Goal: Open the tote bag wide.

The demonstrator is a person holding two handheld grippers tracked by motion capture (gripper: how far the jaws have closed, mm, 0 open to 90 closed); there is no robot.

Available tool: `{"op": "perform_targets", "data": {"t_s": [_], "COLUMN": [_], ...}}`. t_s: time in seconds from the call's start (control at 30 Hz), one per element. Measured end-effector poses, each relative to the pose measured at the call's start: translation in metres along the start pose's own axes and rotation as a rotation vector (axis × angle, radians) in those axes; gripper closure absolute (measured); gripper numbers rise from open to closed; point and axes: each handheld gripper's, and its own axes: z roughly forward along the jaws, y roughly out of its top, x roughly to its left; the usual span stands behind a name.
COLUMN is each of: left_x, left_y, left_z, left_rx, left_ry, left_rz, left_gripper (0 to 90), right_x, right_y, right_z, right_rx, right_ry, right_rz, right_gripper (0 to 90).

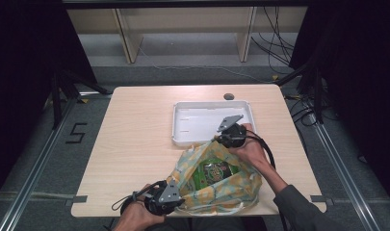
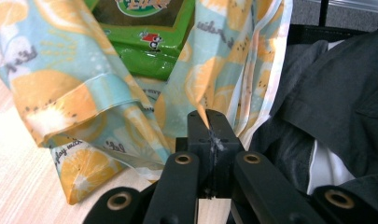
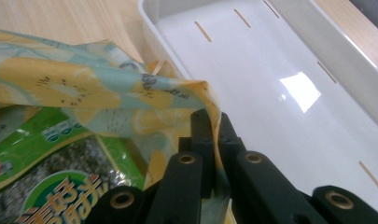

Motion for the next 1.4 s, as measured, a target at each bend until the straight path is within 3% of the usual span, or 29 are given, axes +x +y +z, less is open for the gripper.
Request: {"op": "perform_targets", "data": {"t_s": [0.17,0.2,0.23,0.27,0.37,0.43,0.5,0.53,0.57,0.63,0.67,0.7,0.77,0.8,0.83,0.93,1.03,1.17,1.2,1.23,1.27,1.3,1.33,1.4], "left_x": [0.001,0.002,0.003,0.004,0.007,0.01,0.015,0.018,0.024,0.032,0.038,0.044,0.06,0.06,0.069,0.076,0.087,0.102,0.105,0.114,0.114,0.125,0.125,0.136], "left_y": [0.001,0.001,0.002,0.003,0.013,0.024,0.036,0.042,0.048,0.059,0.063,0.068,0.079,0.079,0.086,0.092,0.099,0.109,0.11,0.112,0.112,0.111,0.111,0.109], "left_z": [0.003,0.002,0.0,-0.003,-0.015,-0.024,-0.032,-0.034,-0.037,-0.037,-0.035,-0.033,-0.019,-0.019,-0.007,0.006,0.026,0.048,0.052,0.06,0.06,0.065,0.065,0.068], "left_rx": [0.001,-0.008,-0.029,-0.042,-0.109,-0.153,-0.192,-0.215,-0.21,-0.217,-0.203,-0.19,-0.166,-0.166,-0.145,-0.129,-0.099,-0.092,-0.099,-0.082,-0.082,-0.079,-0.079,-0.076], "left_ry": [-0.009,-0.018,-0.018,-0.017,-0.004,0.024,0.044,0.047,0.051,0.078,0.089,0.106,0.117,0.117,0.116,0.098,0.079,0.055,0.059,0.074,0.074,0.123,0.123,0.147], "left_rz": [-0.012,-0.024,-0.044,-0.058,-0.086,-0.084,-0.099,-0.111,-0.087,-0.105,-0.095,-0.106,-0.142,-0.142,-0.161,-0.192,-0.195,-0.236,-0.248,-0.225,-0.225,-0.24,-0.24,-0.269], "left_gripper": [87.1,84.4,73.7,73.7,57.6,52.2,46.6,46.6,45.5,44.2,44.0,43.9,43.2,42.5,41.5,40.6,38.2,39.6,44.9,61.9,69.9,77.7,82.4,86.5], "right_x": [0.001,0.002,0.003,0.003,0.004,0.007,0.016,0.016,0.02,0.028,0.031,0.038,0.046,0.046,0.051,0.054,0.055,0.056,0.056,0.057,0.057,0.06,0.06,0.064], "right_y": [0.006,0.006,0.004,0.004,-0.002,-0.006,-0.016,-0.016,-0.02,-0.03,-0.035,-0.045,-0.054,-0.054,-0.061,-0.067,-0.074,-0.076,-0.077,-0.08,-0.08,-0.085,-0.085,-0.091], "right_z": [0.008,0.007,0.004,0.004,-0.013,-0.032,-0.059,-0.059,-0.067,-0.078,-0.083,-0.09,-0.094,-0.094,-0.092,-0.087,-0.075,-0.064,-0.063,-0.063,-0.063,-0.064,-0.064,-0.065], "right_rx": [0.0,-0.002,-0.013,-0.013,-0.06,-0.075,-0.134,-0.134,-0.143,-0.158,-0.167,-0.178,-0.169,-0.169,-0.155,-0.136,-0.078,-0.025,-0.01,0.014,0.014,0.066,0.066,0.107], "right_ry": [0.011,0.015,0.027,0.027,0.043,0.067,0.125,0.125,0.138,0.157,0.175,0.214,0.233,0.233,0.267,0.283,0.303,0.322,0.331,0.357,0.357,0.376,0.376,0.39], "right_rz": [0.011,0.02,0.039,0.039,0.054,0.086,0.085,0.085,0.093,0.078,0.061,0.056,0.049,0.049,0.023,0.018,0.009,-0.052,-0.05,-0.069,-0.069,-0.071,-0.071,-0.088], "right_gripper": [86.3,82.5,73.2,73.2,58.5,52.3,48.2,48.2,47.5,46.3,46.3,45.6,44.1,44.1,42.0,41.8,41.8,49.1,53.2,64.7,64.7,77.7,77.7,86.8]}}
